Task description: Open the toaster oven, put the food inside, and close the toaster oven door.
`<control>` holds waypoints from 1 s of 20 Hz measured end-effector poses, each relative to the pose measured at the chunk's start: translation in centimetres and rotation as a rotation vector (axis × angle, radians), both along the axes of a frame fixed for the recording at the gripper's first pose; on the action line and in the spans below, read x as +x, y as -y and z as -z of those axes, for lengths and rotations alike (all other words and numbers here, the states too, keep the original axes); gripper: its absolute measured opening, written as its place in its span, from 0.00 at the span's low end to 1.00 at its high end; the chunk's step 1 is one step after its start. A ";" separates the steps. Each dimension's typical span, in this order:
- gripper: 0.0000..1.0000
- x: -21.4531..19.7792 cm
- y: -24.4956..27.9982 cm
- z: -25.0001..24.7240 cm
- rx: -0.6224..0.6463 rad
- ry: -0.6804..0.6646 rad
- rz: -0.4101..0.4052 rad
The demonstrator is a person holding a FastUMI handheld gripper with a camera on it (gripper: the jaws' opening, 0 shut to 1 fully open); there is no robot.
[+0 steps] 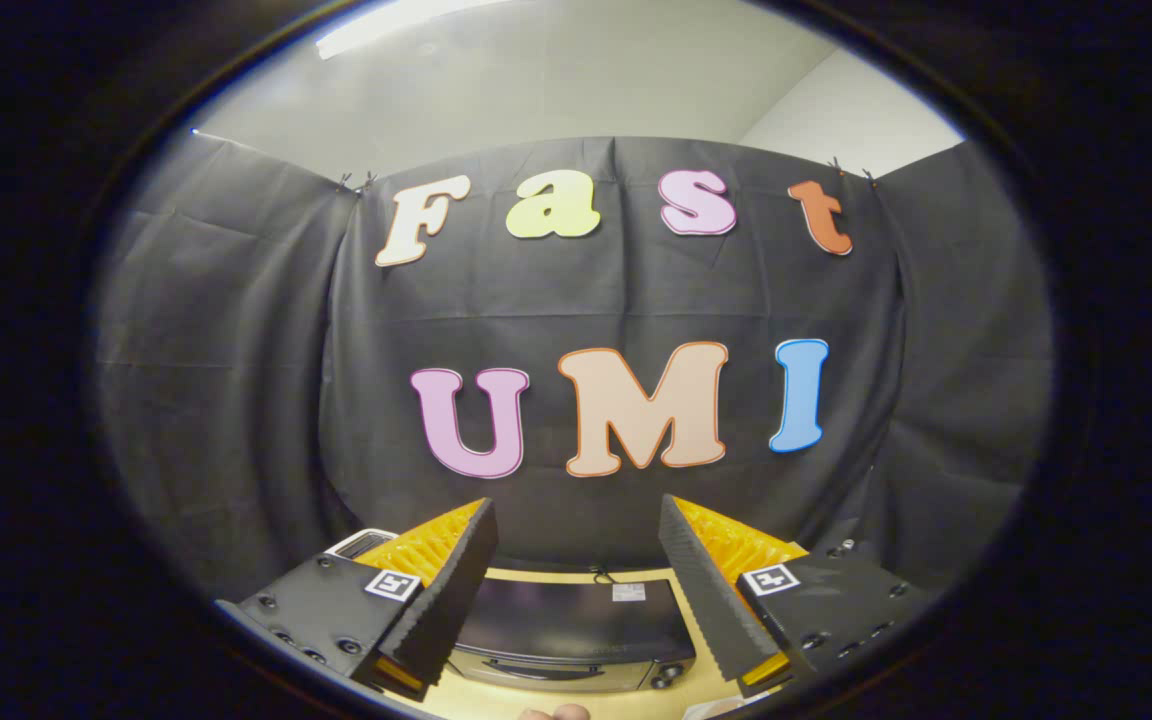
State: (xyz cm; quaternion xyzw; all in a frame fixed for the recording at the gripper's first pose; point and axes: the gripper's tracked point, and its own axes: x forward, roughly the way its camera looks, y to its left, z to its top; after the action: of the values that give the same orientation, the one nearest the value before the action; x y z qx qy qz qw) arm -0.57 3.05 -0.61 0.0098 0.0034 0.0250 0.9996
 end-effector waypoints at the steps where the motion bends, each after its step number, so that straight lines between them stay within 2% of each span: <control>1: 1.00 0.0 -0.2 0.0 0.001 0.002 -0.003; 10: 1.00 1.1 -1.2 1.3 0.001 0.003 -0.020; 16: 1.00 3.0 -1.4 5.6 0.008 -0.032 -0.008; 20: 1.00 4.4 -1.6 10.8 -0.004 -0.094 0.002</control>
State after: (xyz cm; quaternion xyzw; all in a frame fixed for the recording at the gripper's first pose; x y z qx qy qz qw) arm 3.78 4.65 -11.41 0.0090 0.0505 0.0234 0.9984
